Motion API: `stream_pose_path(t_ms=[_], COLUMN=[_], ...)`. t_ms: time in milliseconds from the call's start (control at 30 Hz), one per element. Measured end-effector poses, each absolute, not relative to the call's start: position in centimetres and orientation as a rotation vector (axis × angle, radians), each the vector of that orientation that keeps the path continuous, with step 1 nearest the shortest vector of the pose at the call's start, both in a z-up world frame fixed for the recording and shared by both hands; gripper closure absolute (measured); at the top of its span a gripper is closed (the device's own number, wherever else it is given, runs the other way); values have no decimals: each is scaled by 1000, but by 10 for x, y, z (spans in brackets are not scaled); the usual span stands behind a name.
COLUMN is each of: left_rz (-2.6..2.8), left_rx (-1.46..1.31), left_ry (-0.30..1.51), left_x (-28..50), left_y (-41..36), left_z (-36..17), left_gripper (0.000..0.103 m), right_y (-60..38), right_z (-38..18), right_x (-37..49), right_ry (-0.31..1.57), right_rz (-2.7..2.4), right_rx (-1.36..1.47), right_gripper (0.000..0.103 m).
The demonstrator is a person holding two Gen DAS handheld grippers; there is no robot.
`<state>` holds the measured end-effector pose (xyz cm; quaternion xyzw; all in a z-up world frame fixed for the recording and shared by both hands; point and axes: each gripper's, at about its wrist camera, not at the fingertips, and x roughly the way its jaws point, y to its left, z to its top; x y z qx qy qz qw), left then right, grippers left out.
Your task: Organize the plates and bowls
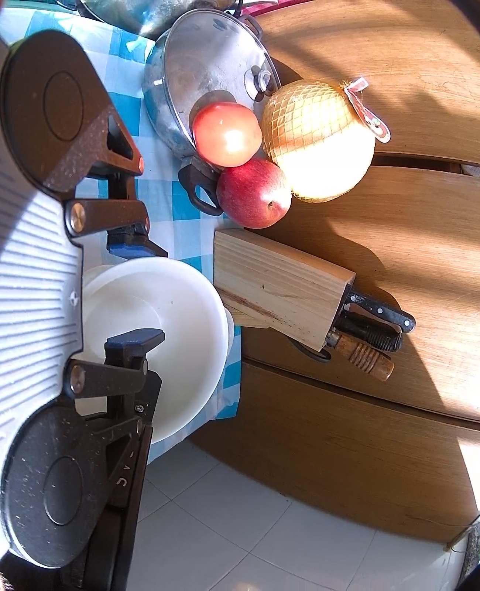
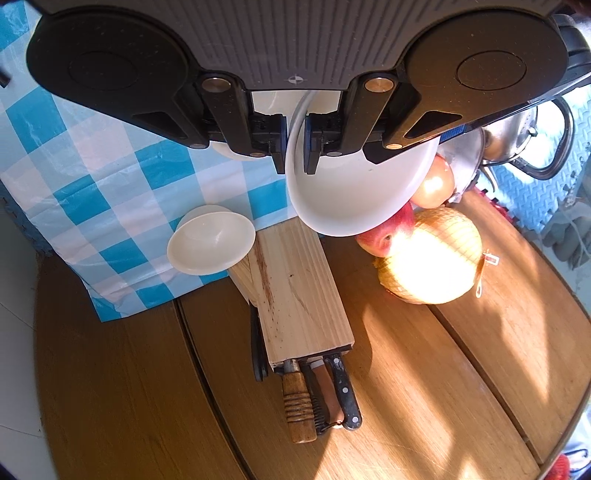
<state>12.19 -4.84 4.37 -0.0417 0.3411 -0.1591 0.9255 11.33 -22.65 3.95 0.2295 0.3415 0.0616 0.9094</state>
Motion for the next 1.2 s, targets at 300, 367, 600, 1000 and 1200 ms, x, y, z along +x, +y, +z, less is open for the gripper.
stream_pose_path(t_ms=[300,367,600,1000,1200], left_rz=[-333,-335,-348,-349,-325], left_rx=[-71,-62,-56,-76,-77], left_ry=[647,634,621,709,782], left_x=[84,73,41,37,66], left_y=[-43,-41,-32,-28,-35], left_z=[61,63,66,34,10], left_gripper=[71,71,70,70,73], right_y=[-222,-223,-218,-212,-211], right_z=[46,51,58,51,24], right_x=[78,69,38,-1,21], right_ry=[676,657,630,637,734], right_rz=[152,160,177,204,143], right_rx=[473,477,463,449,429], right_gripper=[88,88,88,87,88])
